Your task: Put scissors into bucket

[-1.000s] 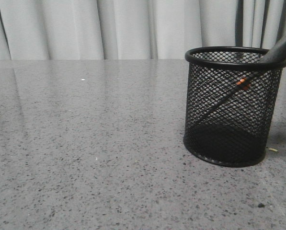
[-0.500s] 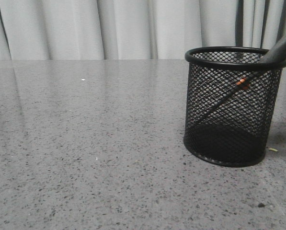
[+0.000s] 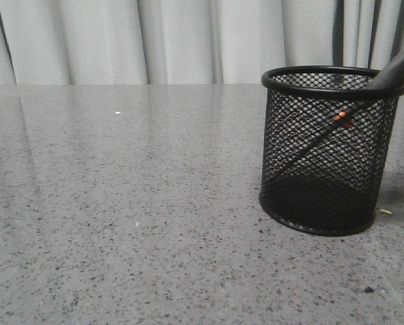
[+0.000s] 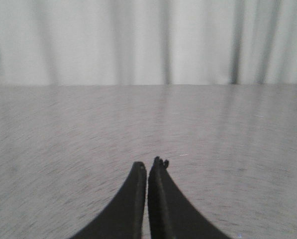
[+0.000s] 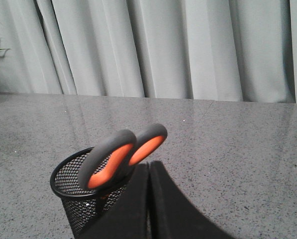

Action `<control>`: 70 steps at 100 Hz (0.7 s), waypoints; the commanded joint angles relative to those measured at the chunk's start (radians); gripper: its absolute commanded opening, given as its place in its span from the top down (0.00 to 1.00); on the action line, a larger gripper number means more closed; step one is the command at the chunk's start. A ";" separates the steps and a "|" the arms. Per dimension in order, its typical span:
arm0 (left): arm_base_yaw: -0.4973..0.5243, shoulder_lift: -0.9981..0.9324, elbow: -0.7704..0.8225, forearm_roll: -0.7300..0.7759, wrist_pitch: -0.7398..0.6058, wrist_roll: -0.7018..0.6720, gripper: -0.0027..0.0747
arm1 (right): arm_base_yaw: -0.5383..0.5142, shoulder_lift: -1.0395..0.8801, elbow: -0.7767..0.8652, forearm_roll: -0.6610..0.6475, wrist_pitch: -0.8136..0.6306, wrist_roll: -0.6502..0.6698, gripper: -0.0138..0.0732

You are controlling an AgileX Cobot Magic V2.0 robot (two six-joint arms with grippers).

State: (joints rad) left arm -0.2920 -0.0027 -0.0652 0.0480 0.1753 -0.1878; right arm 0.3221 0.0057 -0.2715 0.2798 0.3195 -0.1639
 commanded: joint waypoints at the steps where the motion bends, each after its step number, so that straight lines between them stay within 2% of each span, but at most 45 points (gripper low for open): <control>1: 0.123 -0.009 0.024 -0.074 -0.091 -0.008 0.99 | -0.005 0.012 -0.024 0.001 -0.086 -0.010 0.91; 10: 0.204 -0.009 0.065 -0.086 -0.092 -0.008 0.99 | -0.005 0.012 -0.024 0.001 -0.086 -0.010 0.91; 19: 0.242 -0.009 0.085 -0.074 -0.093 -0.008 0.99 | -0.005 0.012 -0.024 0.001 -0.086 -0.010 0.91; 36: 0.242 -0.027 0.107 -0.048 -0.070 0.009 0.99 | -0.005 0.012 -0.024 0.001 -0.086 -0.010 0.91; 51: 0.242 -0.027 0.107 -0.145 -0.084 0.188 0.99 | -0.005 0.012 -0.024 0.001 -0.086 -0.010 0.91; 70: 0.242 -0.027 0.107 -0.110 -0.082 0.199 0.99 | -0.005 0.012 -0.024 0.001 -0.086 -0.010 0.91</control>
State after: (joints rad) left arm -0.0513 -0.0027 0.0000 -0.0719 0.1721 0.0000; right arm 0.3221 0.0057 -0.2715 0.2798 0.3177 -0.1639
